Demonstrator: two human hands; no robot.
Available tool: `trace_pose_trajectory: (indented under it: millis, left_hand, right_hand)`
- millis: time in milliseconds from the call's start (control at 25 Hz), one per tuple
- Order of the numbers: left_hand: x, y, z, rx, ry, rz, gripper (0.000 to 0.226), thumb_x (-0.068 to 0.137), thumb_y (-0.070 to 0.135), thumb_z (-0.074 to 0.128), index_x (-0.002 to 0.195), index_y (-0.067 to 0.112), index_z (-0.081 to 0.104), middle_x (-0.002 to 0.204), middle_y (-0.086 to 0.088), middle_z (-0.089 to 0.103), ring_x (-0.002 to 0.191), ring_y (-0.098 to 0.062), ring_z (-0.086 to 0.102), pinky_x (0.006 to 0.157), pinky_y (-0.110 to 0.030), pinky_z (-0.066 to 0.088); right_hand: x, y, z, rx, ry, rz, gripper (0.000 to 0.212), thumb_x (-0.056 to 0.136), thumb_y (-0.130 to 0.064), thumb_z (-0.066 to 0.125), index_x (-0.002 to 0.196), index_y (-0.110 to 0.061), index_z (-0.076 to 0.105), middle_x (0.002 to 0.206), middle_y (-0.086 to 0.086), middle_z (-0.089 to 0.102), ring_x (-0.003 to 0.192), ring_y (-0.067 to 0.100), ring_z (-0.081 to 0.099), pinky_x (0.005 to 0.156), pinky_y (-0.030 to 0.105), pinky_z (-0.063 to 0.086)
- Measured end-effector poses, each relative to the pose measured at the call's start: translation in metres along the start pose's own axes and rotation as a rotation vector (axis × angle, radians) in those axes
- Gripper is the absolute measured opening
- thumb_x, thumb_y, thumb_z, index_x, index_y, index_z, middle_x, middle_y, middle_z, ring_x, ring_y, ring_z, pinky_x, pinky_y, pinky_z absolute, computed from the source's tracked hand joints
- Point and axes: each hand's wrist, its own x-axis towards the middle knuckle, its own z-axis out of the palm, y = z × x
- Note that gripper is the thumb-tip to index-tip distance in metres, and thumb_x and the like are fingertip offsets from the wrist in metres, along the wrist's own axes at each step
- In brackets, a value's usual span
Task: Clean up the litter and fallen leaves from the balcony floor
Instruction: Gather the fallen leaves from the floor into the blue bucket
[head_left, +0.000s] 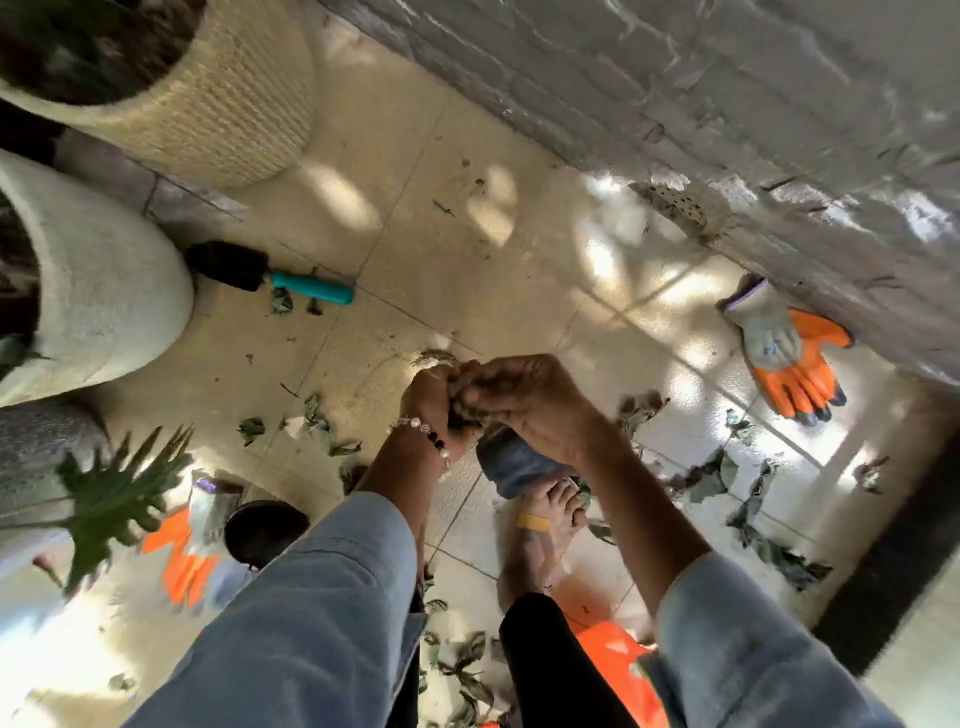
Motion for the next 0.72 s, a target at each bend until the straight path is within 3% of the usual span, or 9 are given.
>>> trace_pose_trajectory:
  millis: [80, 160, 240, 320, 400, 440, 520, 600, 720]
  left_hand:
    - [-0.021, 0.004, -0.013, -0.127, -0.044, 0.006, 0.028, 0.094, 0.02, 0.043, 0.071, 0.014, 0.059, 0.065, -0.008, 0.058, 0.06, -0.022, 0.056, 0.059, -0.027, 0.045]
    - [-0.033, 0.007, -0.035, -0.215, 0.025, 0.016, 0.032, 0.095, 0.028, 0.042, 0.076, 0.014, 0.064, 0.067, -0.009, 0.06, 0.066, -0.024, 0.057, 0.064, -0.029, 0.044]
    - [-0.046, 0.013, -0.066, -0.193, 0.076, 0.016, 0.038, 0.097, 0.037, 0.04, 0.076, 0.014, 0.063, 0.069, -0.009, 0.062, 0.069, -0.023, 0.057, 0.063, -0.027, 0.044]
    - [-0.052, 0.013, -0.096, -0.074, 0.13, 0.011, 0.038, 0.098, 0.036, 0.043, 0.068, 0.014, 0.052, 0.059, -0.01, 0.058, 0.072, -0.025, 0.057, 0.059, -0.026, 0.039]
    - [-0.056, 0.01, -0.138, 0.122, 0.292, 0.092, 0.036, 0.099, 0.026, 0.045, 0.065, 0.015, 0.039, 0.043, -0.015, 0.048, 0.072, -0.024, 0.061, 0.055, -0.026, 0.036]
    - [-0.048, 0.012, -0.154, 0.119, 0.33, 0.115, 0.035, 0.097, 0.031, 0.047, 0.066, 0.016, 0.038, 0.039, -0.01, 0.049, 0.061, -0.018, 0.062, 0.056, -0.028, 0.04]
    - [-0.033, 0.02, -0.181, -0.047, 0.296, 0.111, 0.038, 0.088, 0.05, 0.051, 0.069, 0.019, 0.04, 0.043, 0.001, 0.052, 0.03, -0.007, 0.048, 0.052, -0.024, 0.049]
    - [-0.016, 0.028, -0.195, -0.198, 0.285, 0.076, 0.045, 0.097, 0.048, 0.043, 0.064, 0.018, 0.037, 0.036, 0.004, 0.043, 0.02, -0.008, 0.03, 0.034, -0.008, 0.032]
    - [0.0, 0.045, -0.206, -0.163, 0.293, 0.088, 0.047, 0.099, 0.045, 0.043, 0.06, 0.021, 0.035, 0.033, 0.008, 0.031, 0.021, -0.006, 0.019, 0.036, -0.005, 0.015]
  right_hand:
    - [-0.001, 0.011, 0.033, -0.435, 0.16, -0.122, 0.016, 0.074, 0.004, 0.072, 0.084, -0.008, 0.076, 0.072, 0.0, 0.073, 0.062, 0.003, 0.064, 0.065, 0.016, 0.053]
    - [-0.004, 0.026, 0.067, -0.873, 0.269, -0.447, 0.012, 0.072, -0.006, 0.069, 0.079, -0.01, 0.077, 0.071, 0.002, 0.073, 0.063, 0.006, 0.062, 0.068, 0.014, 0.047]
    - [-0.011, 0.039, 0.1, -1.201, 0.115, -0.597, 0.008, 0.072, -0.016, 0.067, 0.074, -0.014, 0.074, 0.072, 0.007, 0.068, 0.074, 0.021, 0.06, 0.072, 0.028, 0.044]
    - [-0.018, 0.043, 0.121, -1.427, -0.116, -0.528, 0.011, 0.078, -0.019, 0.066, 0.085, -0.016, 0.073, 0.096, 0.005, 0.067, 0.104, 0.025, 0.052, 0.088, 0.037, 0.035]
    - [-0.018, 0.041, 0.137, -1.44, -0.31, -0.516, 0.02, 0.078, -0.008, 0.064, 0.094, -0.014, 0.074, 0.112, 0.001, 0.068, 0.123, 0.022, 0.046, 0.099, 0.043, 0.031]
    - [-0.016, 0.04, 0.144, -1.316, -0.327, -0.531, 0.025, 0.076, -0.001, 0.064, 0.095, -0.013, 0.075, 0.109, 0.002, 0.07, 0.119, 0.018, 0.053, 0.1, 0.041, 0.038]
    - [-0.003, 0.038, 0.161, -0.96, -0.229, -0.486, 0.022, 0.079, 0.005, 0.065, 0.091, -0.009, 0.076, 0.096, 0.004, 0.074, 0.091, -0.004, 0.065, 0.087, 0.021, 0.051]
    - [0.028, 0.038, 0.173, -0.818, -0.058, -0.425, 0.013, 0.083, 0.001, 0.067, 0.09, -0.007, 0.075, 0.089, 0.003, 0.075, 0.076, -0.004, 0.067, 0.075, 0.009, 0.051]
    - [0.104, 0.032, 0.159, -1.095, 0.192, -0.414, 0.016, 0.088, -0.005, 0.062, 0.101, -0.007, 0.072, 0.1, 0.005, 0.073, 0.087, 0.015, 0.07, 0.073, 0.006, 0.045]
